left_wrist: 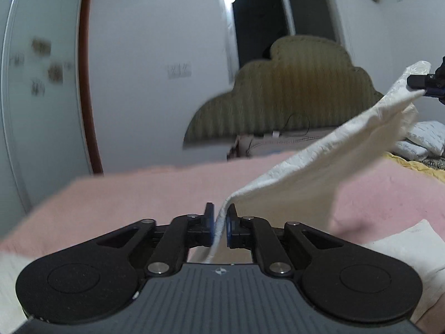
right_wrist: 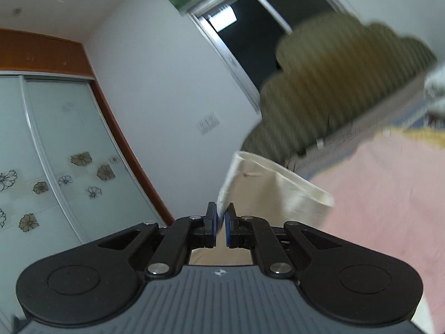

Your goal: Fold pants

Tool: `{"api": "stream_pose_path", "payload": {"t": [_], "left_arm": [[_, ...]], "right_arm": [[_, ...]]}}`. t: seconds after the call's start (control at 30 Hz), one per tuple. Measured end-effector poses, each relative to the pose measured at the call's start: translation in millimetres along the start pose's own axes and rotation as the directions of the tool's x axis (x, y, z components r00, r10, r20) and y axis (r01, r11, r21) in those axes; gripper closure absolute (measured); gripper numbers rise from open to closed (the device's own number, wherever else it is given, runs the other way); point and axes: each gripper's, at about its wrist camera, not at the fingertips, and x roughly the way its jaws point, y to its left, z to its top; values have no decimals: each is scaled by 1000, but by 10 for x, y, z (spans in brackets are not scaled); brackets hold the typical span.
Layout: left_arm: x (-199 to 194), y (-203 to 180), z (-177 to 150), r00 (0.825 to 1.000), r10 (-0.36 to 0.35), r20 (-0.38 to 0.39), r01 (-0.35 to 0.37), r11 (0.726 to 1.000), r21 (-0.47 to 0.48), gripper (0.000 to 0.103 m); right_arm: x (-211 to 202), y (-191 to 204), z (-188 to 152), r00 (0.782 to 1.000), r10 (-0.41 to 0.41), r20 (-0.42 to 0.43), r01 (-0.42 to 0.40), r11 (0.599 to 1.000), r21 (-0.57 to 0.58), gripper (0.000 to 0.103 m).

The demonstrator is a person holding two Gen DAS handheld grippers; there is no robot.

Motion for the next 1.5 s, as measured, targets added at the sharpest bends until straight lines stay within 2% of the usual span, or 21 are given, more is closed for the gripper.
{"api": "stream_pose_path", "payload": {"t": [0.07,0.1,0.13,0.17,0.23,0.27,0.33,0.37,0.43,0.5,0.63,0.83,0.97,1.07,1.2,1.23,1.33,1.37,1.4,1.43,1.5], "left_arm": [[-56,-193,-75,995,-81,-54,87,990,112,92],[-54,-321,-188,985,-135,-105,150,976,157,91],[-43,-469,-340,971,-178,-160,208,958,197,86],[-25,-607,-506,953,-212,-217,261,938,229,86],[-3,-854,-830,924,-231,-303,319,905,283,86],[-9,-956,-964,917,-228,-327,335,885,323,87],[-110,-1077,-1097,946,-194,-261,293,856,427,88],[-142,-1104,-1109,951,-189,-246,286,843,455,88],[-122,-1075,-1089,944,-200,-263,299,854,425,88],[-118,-1041,-1094,941,-204,-270,303,862,405,87],[-81,-1013,-1090,945,-204,-257,299,859,416,87],[-135,-918,-1084,944,-217,-249,306,859,411,86],[-150,-898,-1108,944,-222,-244,309,856,415,86],[-108,-902,-1147,943,-220,-248,310,852,423,86],[-131,-850,-1111,934,-249,-257,336,856,392,86],[-132,-833,-1108,930,-255,-265,343,858,381,86],[-149,-803,-1095,924,-266,-275,357,859,368,81],[-167,-804,-1099,924,-267,-274,357,858,370,81],[-177,-805,-1100,925,-267,-271,356,857,373,81],[-187,-808,-1109,926,-266,-269,355,856,377,81],[-195,-812,-1121,927,-263,-269,353,854,382,81]], "right_arm": [[-177,-214,-129,994,-101,-37,102,995,18,97],[-248,-384,-237,982,-168,-83,171,985,35,97],[-331,-569,-368,964,-234,-128,243,968,60,97],[-423,-749,-512,944,-282,-172,299,950,85,97],[-609,-1064,-806,906,-341,-252,383,913,140,97],[-680,-1187,-940,890,-356,-284,411,897,164,97],[-782,-1341,-1143,875,-365,-316,437,878,194,97],[-815,-1387,-1209,873,-365,-324,442,873,206,97],[-860,-1439,-1314,879,-353,-320,436,868,238,97],[-874,-1400,-1308,878,-362,-313,437,872,219,97],[-898,-1274,-1280,871,-385,-305,443,884,147,97],[-903,-1423,-1261,878,-359,-317,437,871,224,97],[-875,-1411,-1223,876,-366,-315,441,872,214,97],[-824,-1343,-1238,859,-397,-324,458,878,139,95],[-873,-1351,-1184,853,-421,-309,482,862,156,88],[-915,-1319,-1144,839,-465,-282,515,846,136,83],[-1064,-1140,-1009,785,-608,-120,616,787,46,82],[-1086,-1062,-978,785,-615,-76,617,786,15,82],[-1077,-1001,-959,804,-592,-62,592,806,-14,82],[-1029,-947,-959,831,-551,-76,550,834,-44,82],[-851,-851,-1038,862,-485,-144,476,874,-98,81]]}}
